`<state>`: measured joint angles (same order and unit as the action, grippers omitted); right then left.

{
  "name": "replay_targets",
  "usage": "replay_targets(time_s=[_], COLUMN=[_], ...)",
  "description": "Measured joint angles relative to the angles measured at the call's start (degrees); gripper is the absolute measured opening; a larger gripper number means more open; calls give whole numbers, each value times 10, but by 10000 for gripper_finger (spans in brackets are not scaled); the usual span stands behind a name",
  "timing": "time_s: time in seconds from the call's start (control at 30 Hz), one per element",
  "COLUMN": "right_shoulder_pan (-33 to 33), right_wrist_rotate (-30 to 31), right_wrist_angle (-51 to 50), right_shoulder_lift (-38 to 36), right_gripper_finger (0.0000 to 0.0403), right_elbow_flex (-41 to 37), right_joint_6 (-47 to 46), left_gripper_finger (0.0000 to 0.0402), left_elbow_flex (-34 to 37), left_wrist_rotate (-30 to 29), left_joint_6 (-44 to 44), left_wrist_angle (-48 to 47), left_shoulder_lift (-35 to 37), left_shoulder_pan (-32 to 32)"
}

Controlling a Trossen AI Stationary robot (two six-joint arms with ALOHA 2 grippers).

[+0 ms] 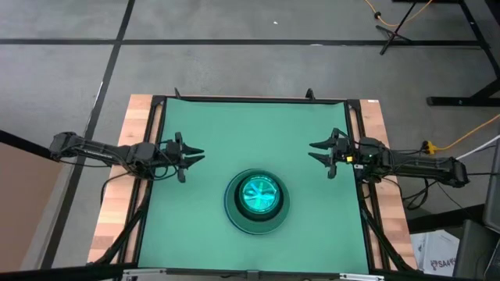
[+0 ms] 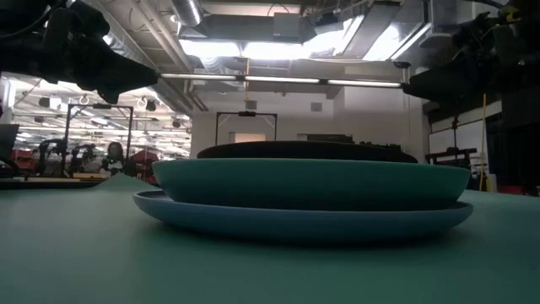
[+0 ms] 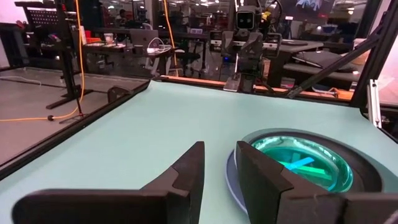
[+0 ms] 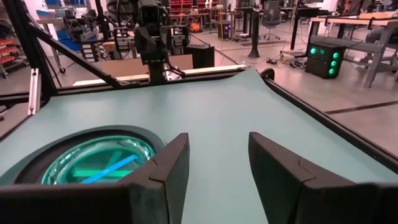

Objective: Stack plastic plates
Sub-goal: Return to Home Position

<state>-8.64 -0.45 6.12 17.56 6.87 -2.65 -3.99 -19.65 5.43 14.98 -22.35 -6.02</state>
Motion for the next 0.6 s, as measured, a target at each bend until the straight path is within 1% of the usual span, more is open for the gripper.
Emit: replay_targets(time_s=[0.17,0.27,0.43,0.6], right_shoulder_pan=[0,0,0,0], right_wrist_rotate=[0,0,-1,-2], right_wrist_angle=[-2,-2,-2,-1], right_shoulder_lift=[-2,-2,-2,-2], right_gripper_finger=[159,159,159,159], right_elbow_flex=[-8,-10,-10,-10], right_joint_6=[-6,-14,-14,-13], left_gripper_finger=[86,86,86,86], left_elbow_flex=[0,1,1,1], left_wrist_rotate=[1,7,36,52], left_joint_6=[2,5,-4,-11], left_wrist_angle=[-19,-28,-36,-75], left_shoulder_lift=[1,14,48,90], left_shoulder_pan=[0,0,0,0])
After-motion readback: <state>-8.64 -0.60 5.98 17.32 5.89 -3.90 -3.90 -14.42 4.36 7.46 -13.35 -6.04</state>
